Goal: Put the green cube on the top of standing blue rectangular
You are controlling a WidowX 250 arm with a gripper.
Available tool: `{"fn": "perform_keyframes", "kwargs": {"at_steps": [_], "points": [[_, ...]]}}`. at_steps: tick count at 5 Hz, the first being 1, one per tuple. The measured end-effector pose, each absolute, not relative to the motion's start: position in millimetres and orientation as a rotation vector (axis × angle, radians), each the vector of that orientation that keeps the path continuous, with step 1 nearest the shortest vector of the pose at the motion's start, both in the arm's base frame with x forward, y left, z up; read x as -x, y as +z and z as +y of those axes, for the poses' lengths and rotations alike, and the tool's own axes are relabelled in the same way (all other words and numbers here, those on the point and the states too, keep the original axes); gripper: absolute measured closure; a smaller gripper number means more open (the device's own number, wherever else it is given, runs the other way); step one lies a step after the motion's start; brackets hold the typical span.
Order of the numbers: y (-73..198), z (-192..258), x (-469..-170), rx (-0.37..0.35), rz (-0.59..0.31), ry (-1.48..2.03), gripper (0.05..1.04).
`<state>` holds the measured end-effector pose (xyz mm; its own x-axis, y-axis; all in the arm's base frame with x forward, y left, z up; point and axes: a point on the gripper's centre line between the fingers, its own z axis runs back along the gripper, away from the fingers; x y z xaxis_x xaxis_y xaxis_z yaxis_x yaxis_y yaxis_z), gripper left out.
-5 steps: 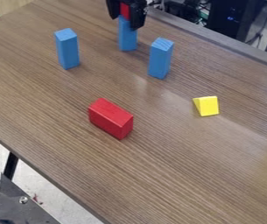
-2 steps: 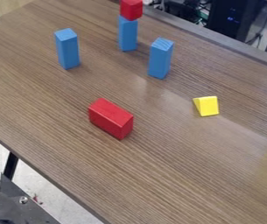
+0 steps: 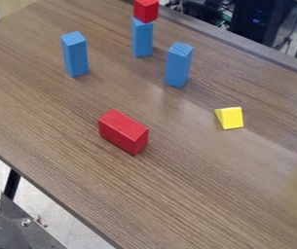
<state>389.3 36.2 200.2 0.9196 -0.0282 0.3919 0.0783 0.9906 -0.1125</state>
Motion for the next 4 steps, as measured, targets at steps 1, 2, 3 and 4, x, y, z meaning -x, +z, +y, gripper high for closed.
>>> {"fn": "perform_keyframes", "kwargs": {"at_steps": [1, 2, 3, 4], "points": [[193.3, -9.5, -394.6, 0.143, -0.369, -0.186, 0.085], [156.9, -61.5, -410.5, 0.104, -0.28, -0.445, 0.085], [125.1, -113.8, -416.3, 0.015, -0.22, -0.682, 0.085], [99.0, -165.3, -414.0, -0.026, -0.181, -0.844, 0.085]]}}
